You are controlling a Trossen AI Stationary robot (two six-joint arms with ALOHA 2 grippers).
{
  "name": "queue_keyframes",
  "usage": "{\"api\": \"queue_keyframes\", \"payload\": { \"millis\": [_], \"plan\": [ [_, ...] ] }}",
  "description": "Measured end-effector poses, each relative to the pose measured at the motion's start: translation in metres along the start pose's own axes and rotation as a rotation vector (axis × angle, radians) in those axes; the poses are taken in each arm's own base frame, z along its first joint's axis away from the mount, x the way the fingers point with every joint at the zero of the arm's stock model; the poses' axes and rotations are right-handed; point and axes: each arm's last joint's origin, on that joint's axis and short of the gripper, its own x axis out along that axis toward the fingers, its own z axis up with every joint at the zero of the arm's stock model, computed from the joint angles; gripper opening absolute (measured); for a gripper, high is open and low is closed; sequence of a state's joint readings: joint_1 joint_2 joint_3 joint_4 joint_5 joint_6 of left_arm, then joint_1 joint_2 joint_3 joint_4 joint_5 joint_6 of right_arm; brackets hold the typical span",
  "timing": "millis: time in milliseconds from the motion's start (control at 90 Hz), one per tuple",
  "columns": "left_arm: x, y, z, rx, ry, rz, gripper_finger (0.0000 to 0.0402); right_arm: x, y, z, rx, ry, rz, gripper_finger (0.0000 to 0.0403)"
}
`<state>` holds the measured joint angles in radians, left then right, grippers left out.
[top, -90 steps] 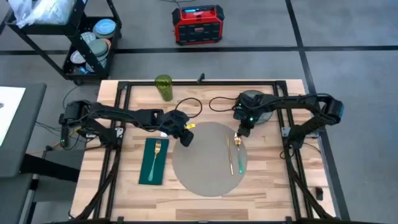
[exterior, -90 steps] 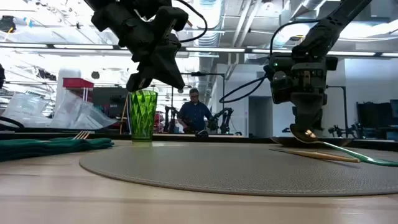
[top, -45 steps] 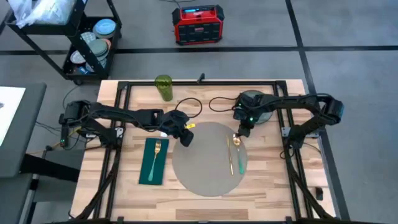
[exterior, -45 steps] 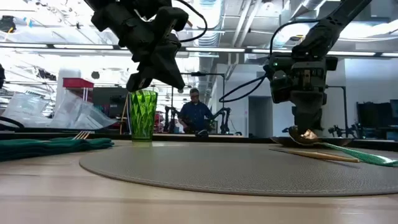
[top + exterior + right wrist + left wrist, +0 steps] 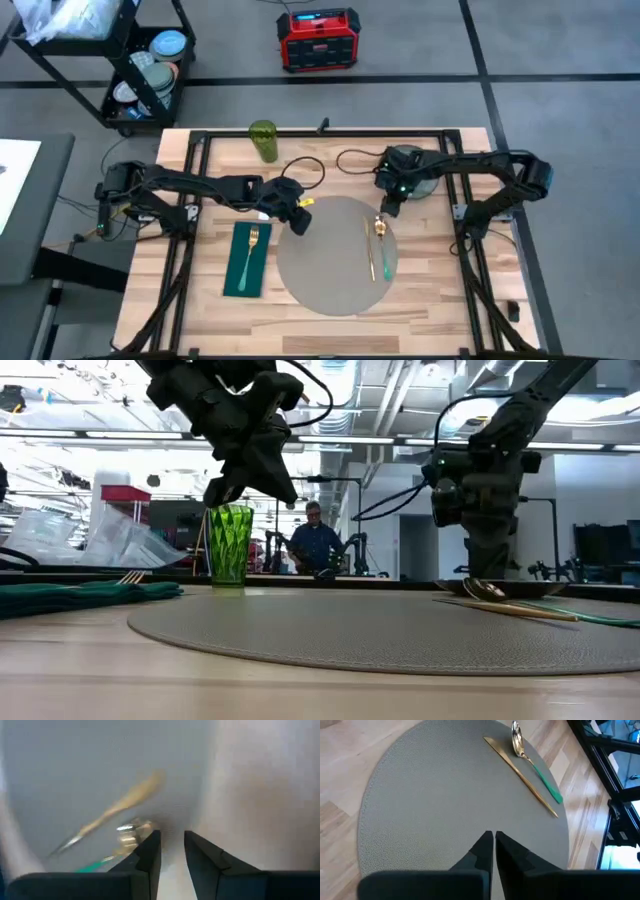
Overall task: Set table place
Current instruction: Put the green plate on the gray table mat
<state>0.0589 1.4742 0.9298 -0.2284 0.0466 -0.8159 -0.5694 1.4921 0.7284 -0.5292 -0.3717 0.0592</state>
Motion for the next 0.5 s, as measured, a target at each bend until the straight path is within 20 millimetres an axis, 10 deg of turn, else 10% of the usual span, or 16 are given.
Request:
{"api": "queue_keyframes", "payload": {
  "millis": [500],
  "plan": [
    [-0.019, 0.039, 0.081, -0.246, -0.396, -0.159, 0.0001, -0.096, -0.072, -0.032, 0.421, -0.279, -0.29, 0.0069]
  ]
}}
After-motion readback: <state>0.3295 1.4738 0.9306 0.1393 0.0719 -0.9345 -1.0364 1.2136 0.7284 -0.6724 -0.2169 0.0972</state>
